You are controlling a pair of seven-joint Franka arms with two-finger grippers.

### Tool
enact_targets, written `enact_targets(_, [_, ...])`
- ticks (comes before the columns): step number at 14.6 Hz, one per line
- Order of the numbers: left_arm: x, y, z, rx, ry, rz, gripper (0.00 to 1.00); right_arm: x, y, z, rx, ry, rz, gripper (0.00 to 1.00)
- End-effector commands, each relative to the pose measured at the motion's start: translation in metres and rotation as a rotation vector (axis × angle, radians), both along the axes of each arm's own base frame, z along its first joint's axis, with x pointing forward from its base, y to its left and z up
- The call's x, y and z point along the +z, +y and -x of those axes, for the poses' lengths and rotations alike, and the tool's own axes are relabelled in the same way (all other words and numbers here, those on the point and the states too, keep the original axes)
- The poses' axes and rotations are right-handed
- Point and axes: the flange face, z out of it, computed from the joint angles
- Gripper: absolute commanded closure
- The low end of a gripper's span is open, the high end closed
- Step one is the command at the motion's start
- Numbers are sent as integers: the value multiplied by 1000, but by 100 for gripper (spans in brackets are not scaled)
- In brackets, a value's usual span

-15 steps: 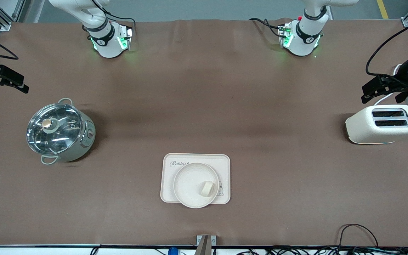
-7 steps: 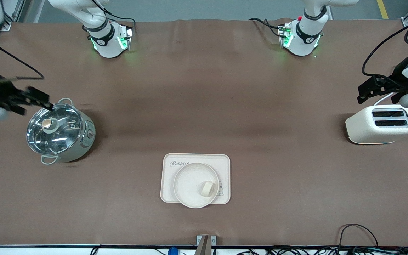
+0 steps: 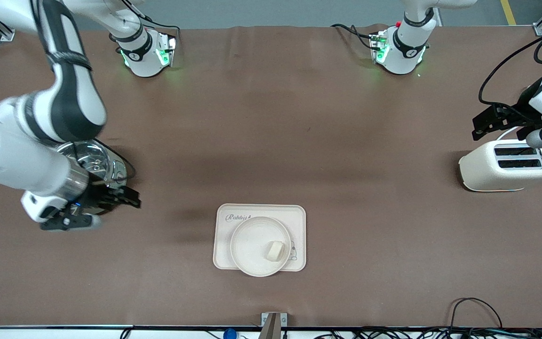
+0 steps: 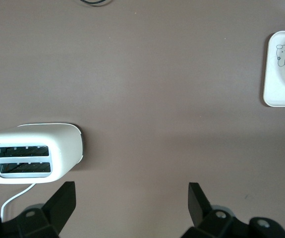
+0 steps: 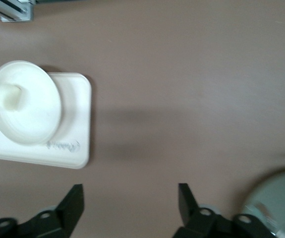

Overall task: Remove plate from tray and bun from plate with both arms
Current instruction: 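Reach the right gripper over to the white plate on the tray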

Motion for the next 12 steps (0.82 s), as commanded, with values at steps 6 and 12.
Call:
enact_targets(6, [12, -2, 4, 1, -2, 11, 0, -109, 123, -26, -220, -72, -166, 29])
enact_targets(12, [14, -8, 7, -11, 5, 8, 0, -187, 168, -30, -297, -87, -270, 34])
